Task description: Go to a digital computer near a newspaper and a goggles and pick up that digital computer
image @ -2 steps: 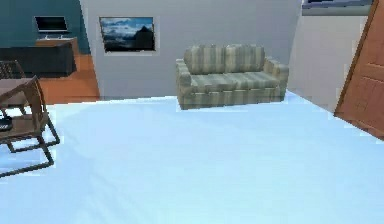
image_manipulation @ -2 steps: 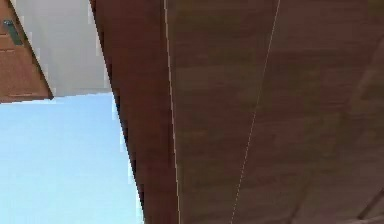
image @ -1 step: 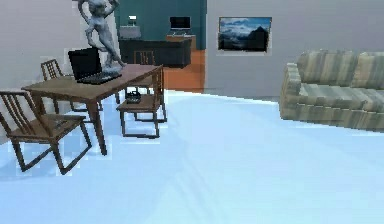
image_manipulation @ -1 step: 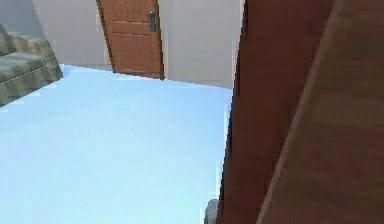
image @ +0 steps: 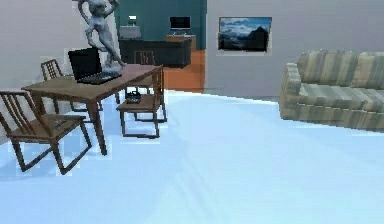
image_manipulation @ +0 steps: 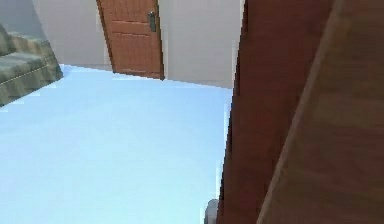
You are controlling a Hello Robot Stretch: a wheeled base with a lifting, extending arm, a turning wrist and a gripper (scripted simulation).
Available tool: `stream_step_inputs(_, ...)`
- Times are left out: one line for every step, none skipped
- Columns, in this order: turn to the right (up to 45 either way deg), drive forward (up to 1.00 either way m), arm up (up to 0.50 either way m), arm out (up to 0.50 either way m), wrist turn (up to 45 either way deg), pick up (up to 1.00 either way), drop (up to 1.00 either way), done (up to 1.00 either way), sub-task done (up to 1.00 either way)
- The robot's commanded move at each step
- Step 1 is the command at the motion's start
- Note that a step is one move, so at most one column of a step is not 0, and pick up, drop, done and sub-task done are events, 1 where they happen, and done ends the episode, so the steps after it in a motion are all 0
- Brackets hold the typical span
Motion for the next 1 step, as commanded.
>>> stream_step_inputs(-6.0,0.0,0.0,0.0,0.0,0.0,0.0,0.0,0.0)
